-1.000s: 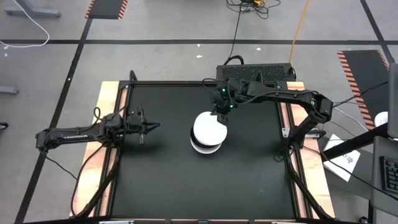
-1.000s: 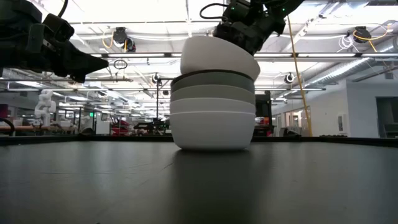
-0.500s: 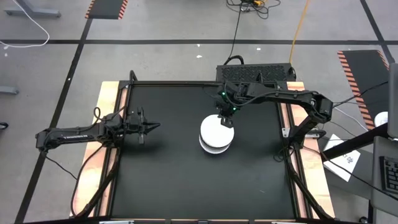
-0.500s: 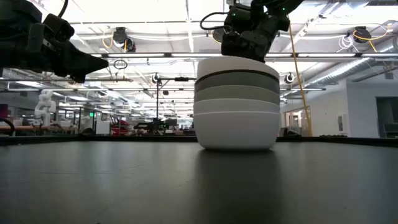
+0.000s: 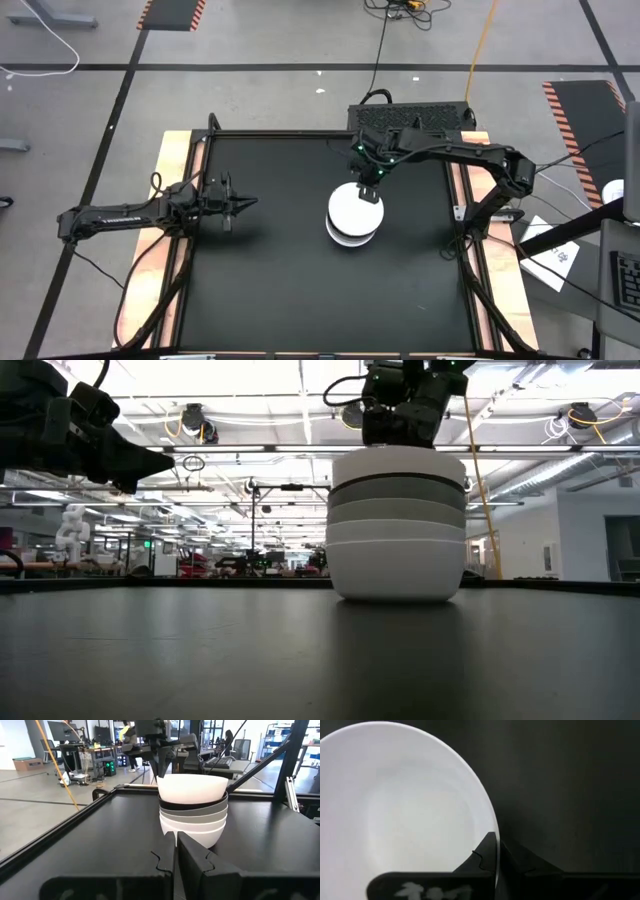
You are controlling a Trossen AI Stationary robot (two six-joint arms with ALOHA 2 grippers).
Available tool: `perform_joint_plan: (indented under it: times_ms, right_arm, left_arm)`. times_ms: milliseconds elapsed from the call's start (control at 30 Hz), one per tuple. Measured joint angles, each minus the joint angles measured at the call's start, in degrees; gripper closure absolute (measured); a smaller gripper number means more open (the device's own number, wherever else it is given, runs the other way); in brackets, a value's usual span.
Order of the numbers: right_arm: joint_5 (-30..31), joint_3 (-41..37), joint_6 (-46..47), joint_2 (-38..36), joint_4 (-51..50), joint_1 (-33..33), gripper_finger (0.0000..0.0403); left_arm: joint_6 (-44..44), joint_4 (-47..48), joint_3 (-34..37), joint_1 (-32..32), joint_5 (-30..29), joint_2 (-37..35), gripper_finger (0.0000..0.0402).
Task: Nest bowls inside each other
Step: Stack the white bowl on top of the black bowl
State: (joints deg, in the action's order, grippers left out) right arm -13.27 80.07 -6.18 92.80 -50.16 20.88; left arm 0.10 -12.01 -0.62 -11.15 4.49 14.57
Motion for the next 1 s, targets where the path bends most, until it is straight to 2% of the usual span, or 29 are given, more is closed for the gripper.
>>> perform_joint_plan:
  times_ms: [500, 767, 1000]
  right_arm:
    - [-0.22, 0.03, 1.12, 0.03, -0.84, 0.0, 0.0403]
    - [-0.66, -0.08, 1.0, 5.44, -0.22, 0.0, 0.0403]
    - [-1.09, -0.06, 1.02, 6.64, 0.57, -0.14, 0.0403]
  left_arm:
    - [-0.63, 0.33, 0.02, -0.01, 0.0, 0.0, 0.038]
    - [-0.63, 0.31, 0.0, 0.0, 0.02, -0.02, 0.038]
    - [-0.42, 0.65, 0.0, -0.01, 0.04, -0.01, 0.038]
